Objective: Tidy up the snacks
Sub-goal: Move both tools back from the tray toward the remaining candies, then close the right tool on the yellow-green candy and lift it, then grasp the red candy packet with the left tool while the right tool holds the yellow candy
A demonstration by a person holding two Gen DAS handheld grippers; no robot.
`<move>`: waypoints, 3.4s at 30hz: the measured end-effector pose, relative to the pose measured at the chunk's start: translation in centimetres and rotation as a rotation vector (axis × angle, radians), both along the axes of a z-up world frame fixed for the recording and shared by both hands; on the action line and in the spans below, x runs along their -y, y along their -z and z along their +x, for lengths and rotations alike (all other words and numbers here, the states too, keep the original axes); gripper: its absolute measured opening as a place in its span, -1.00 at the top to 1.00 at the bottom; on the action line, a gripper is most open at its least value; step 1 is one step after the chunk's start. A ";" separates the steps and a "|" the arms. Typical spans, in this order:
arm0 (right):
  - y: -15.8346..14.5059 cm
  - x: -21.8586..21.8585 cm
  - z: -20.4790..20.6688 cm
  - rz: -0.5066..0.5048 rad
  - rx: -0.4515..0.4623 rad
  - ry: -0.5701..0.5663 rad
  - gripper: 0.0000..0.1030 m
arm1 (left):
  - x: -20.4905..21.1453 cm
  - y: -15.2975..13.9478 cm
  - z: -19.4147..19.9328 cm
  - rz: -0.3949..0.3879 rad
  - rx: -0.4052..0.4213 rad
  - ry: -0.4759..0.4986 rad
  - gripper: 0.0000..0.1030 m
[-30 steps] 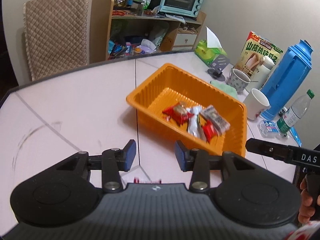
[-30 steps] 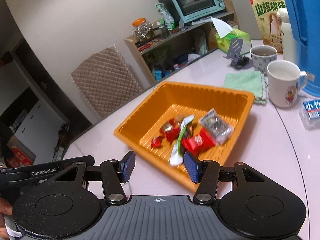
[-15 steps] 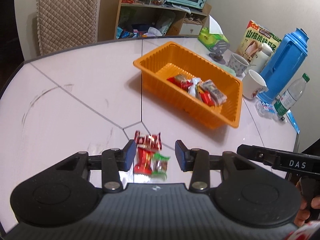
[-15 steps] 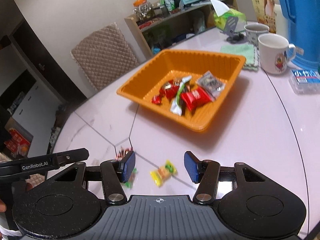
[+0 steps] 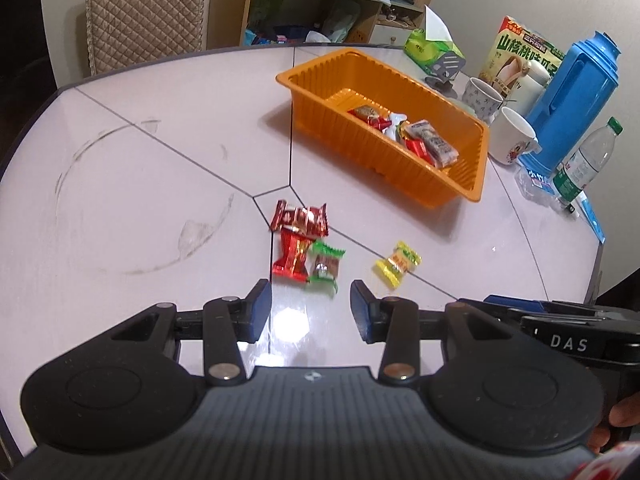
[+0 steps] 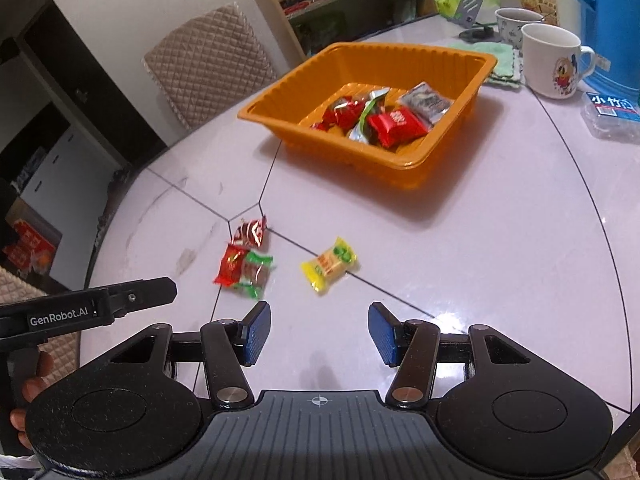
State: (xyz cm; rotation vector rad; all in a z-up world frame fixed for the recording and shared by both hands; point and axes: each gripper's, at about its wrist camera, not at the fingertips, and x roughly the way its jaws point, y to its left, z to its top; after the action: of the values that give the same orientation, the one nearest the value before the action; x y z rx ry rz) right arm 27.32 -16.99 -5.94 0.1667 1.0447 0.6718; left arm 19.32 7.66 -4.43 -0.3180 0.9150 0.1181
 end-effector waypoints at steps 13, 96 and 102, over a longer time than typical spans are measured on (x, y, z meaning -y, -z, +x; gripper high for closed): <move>1.1 -1.2 0.2 -0.019 -0.015 -0.024 -0.06 | -0.1 1.1 -0.3 -0.008 -0.026 -0.010 0.24; 5.4 -8.1 3.8 -0.213 0.204 -0.173 0.58 | -3.4 6.6 5.4 0.073 -0.053 0.032 0.62; 5.3 -8.5 3.6 -0.236 0.221 -0.188 0.58 | -4.5 6.2 4.3 0.073 -0.056 -0.013 0.62</move>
State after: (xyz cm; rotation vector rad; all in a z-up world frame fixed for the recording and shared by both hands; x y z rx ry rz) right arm 30.90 -8.54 -11.28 -0.2093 0.9247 0.7128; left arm 23.58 12.19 -10.61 -0.2536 0.9618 0.1726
